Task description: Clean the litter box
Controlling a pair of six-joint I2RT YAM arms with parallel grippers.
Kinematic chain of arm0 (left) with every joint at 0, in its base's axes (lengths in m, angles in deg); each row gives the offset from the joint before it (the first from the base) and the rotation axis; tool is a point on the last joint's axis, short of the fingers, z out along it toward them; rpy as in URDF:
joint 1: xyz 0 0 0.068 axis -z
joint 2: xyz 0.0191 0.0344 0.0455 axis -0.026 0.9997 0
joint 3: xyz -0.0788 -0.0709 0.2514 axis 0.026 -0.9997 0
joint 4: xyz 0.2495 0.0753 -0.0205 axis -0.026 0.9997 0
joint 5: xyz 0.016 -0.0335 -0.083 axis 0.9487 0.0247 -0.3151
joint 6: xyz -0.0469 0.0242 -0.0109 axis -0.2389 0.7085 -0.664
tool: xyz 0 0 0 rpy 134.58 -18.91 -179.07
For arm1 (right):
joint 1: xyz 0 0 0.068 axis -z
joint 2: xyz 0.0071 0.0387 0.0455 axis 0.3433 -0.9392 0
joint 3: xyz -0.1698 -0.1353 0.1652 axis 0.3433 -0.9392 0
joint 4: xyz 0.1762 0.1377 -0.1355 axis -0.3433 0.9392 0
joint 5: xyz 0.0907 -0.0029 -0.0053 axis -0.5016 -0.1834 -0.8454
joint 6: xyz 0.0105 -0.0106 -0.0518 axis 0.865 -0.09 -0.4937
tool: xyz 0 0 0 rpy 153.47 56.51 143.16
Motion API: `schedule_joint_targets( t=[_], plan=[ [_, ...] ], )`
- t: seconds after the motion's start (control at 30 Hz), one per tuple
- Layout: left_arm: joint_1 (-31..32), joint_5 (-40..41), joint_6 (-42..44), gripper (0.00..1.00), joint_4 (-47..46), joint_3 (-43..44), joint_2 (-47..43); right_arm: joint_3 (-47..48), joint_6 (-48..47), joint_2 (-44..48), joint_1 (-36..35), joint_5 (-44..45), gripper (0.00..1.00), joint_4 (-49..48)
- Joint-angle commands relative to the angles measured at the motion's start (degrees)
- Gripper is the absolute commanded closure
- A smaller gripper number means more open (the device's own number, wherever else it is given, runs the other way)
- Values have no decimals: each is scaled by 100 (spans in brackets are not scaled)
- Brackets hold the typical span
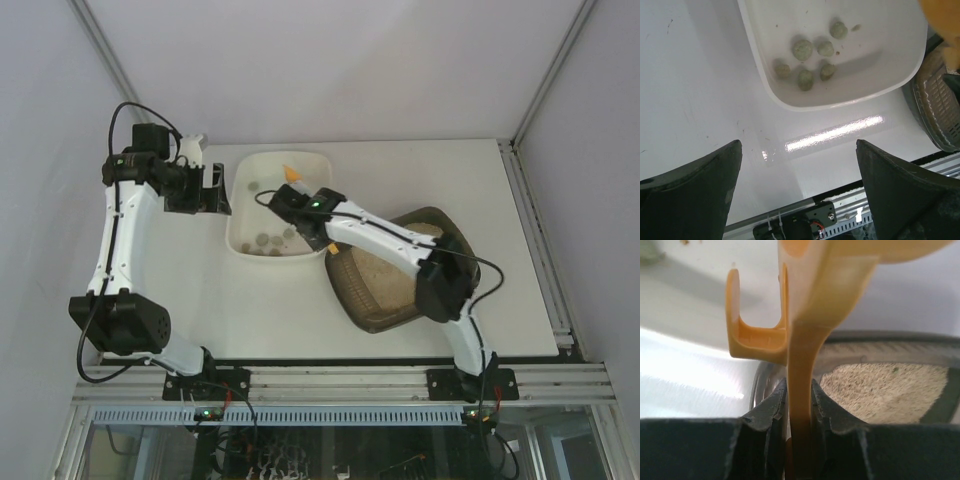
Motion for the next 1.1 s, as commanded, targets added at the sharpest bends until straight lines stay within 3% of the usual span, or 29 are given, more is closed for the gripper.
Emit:
schedule_joint_targets(
  t=[0.0,0.2,0.4,0.6,0.77,0.9,1.0,1.07],
  plan=[
    [-43,-55,225,0,56,219,-244,-1157,835,2031,368,-1378,100,-1645],
    [-8,-1267,553,0,270,358,-239,-3257,1634,3810,737,-2877,100,-2802],
    [304,-987,614,0,86,569,-113,-4788,2250,5098,1136,-3426,100,-3236],
    [551,-901,305,0,36,1076,508,-7061,3439,6915,1575,-4047,100,-4563],
    [808,-682,330,0,142,1297,809,-9003,5092,8757,1505,-3260,100,-5778],
    [856,-804,392,0,128,1166,829,-10195,6462,10043,975,-1627,100,-6673],
    [858,-842,488,0,151,1072,795,-10551,6965,10355,515,-499,100,-6989],
    [863,-884,520,0,94,920,712,-10475,7163,10162,411,-262,100,-7030]
  ],
)
